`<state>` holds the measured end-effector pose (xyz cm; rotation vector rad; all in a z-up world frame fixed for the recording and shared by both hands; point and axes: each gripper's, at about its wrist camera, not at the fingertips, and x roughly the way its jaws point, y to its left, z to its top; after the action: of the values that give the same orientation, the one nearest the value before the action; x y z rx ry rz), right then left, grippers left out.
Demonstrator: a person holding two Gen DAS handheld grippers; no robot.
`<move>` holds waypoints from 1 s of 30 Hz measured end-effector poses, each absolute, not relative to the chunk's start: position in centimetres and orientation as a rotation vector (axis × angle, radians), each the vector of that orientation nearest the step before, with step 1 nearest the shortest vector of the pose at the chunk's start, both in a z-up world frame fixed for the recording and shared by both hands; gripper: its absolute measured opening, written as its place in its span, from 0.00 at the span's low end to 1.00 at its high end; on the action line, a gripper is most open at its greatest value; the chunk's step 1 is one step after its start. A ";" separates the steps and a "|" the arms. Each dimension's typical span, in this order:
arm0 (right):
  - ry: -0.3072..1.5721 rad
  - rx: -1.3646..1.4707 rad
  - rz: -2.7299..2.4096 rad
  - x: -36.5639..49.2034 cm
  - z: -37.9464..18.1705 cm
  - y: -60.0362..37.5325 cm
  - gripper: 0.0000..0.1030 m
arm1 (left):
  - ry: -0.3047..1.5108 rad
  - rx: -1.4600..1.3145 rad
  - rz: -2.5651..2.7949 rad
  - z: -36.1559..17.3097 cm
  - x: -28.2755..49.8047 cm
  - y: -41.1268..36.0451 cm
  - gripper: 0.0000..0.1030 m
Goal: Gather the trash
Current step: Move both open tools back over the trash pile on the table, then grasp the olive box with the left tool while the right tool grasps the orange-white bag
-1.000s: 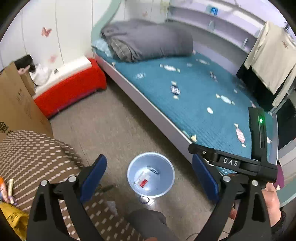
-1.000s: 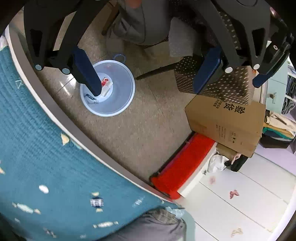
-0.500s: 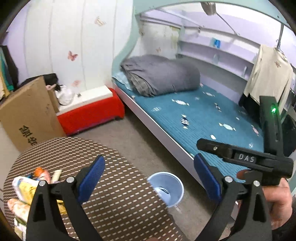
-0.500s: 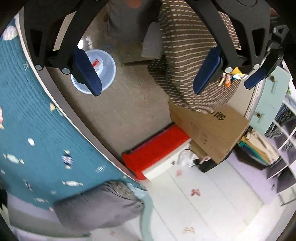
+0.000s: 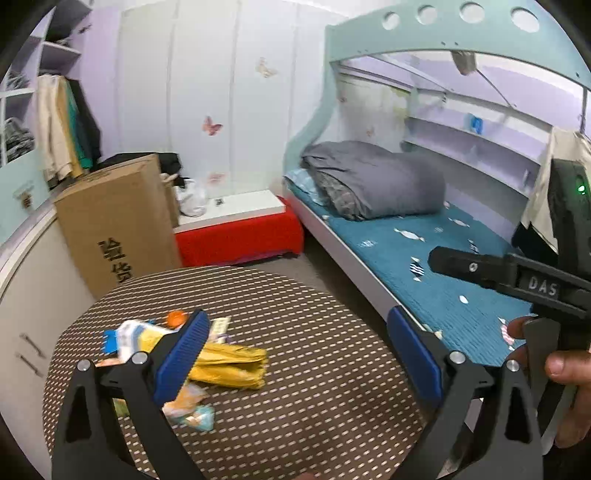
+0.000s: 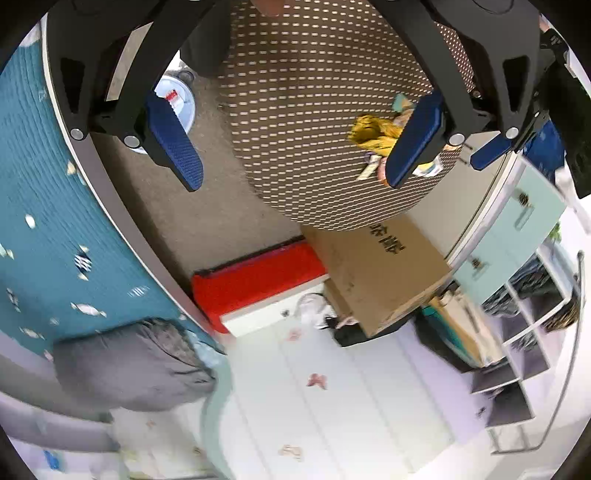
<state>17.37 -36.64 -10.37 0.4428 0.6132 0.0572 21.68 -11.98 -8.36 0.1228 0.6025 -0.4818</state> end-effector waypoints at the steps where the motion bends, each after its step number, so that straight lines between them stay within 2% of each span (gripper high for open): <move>1: 0.609 0.427 0.068 17.4 -10.0 -35.8 0.94 | 0.600 0.117 -0.471 -8.3 21.5 -11.1 0.92; 11: 0.597 0.273 0.211 18.4 -8.4 -27.3 0.94 | 0.586 0.053 -0.320 -8.7 19.4 -1.7 0.92; 20: 0.677 0.096 0.370 21.1 -10.9 -19.0 0.94 | 0.632 0.016 -0.165 -11.7 20.2 6.9 0.92; 30: 0.775 -0.039 0.484 24.7 -14.7 -13.4 0.94 | 0.720 0.030 -0.115 -16.2 22.7 11.5 0.92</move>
<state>24.72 -13.42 -14.70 -0.0387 0.7750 0.4836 22.68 11.50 -16.17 0.0303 0.7203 -0.1147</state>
